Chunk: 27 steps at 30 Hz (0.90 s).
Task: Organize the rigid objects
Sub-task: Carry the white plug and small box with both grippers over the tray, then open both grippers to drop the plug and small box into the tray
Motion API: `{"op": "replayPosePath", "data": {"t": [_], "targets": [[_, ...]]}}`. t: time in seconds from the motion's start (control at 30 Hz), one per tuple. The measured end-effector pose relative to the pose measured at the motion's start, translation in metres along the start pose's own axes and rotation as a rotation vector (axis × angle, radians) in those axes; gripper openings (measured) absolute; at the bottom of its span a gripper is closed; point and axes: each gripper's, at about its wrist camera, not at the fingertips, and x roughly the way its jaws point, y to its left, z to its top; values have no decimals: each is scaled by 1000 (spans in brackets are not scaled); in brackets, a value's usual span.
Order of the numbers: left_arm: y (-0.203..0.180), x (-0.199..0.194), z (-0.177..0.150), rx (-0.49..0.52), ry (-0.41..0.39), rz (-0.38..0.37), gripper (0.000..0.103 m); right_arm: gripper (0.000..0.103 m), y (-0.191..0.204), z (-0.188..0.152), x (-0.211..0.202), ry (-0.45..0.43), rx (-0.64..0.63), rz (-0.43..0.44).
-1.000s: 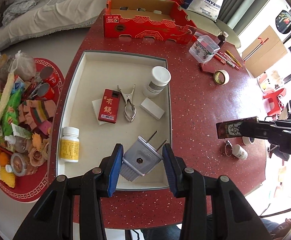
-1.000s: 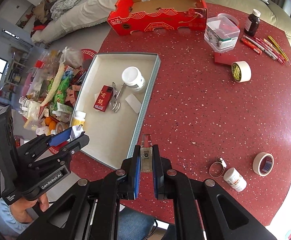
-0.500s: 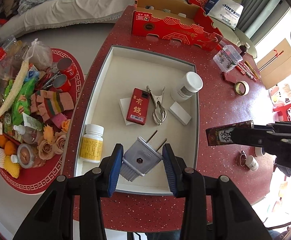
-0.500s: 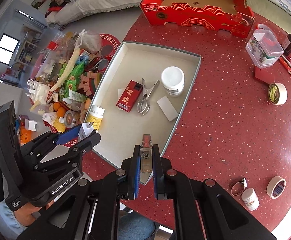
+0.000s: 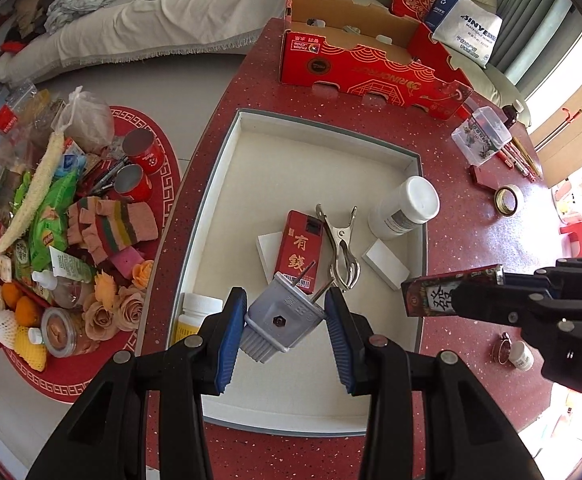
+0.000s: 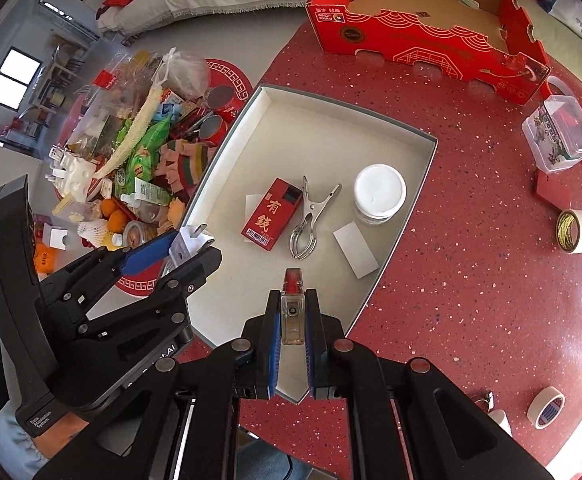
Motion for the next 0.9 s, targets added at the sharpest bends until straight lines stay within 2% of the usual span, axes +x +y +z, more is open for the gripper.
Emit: {"op": "replayPosePath", "data": {"t": [0.47, 0.73, 0.8, 0.83, 0.87, 0.9], "targets": [[-5, 22, 15, 10, 33, 17, 43, 11, -15, 14, 22, 1, 85, -12], [-8, 45, 21, 39, 87, 21, 45, 11, -21, 22, 43, 29, 105, -29], [-11, 49, 19, 59, 105, 34, 58, 11, -23, 24, 49, 54, 115, -8], [-13, 49, 18, 69, 105, 37, 73, 11, -24, 24, 50, 60, 120, -8], [-15, 49, 17, 76, 99, 38, 85, 14, -25, 25, 49, 60, 124, -17], [-17, 47, 16, 84, 88, 41, 88, 22, -27, 25, 46, 57, 126, -27]]}}
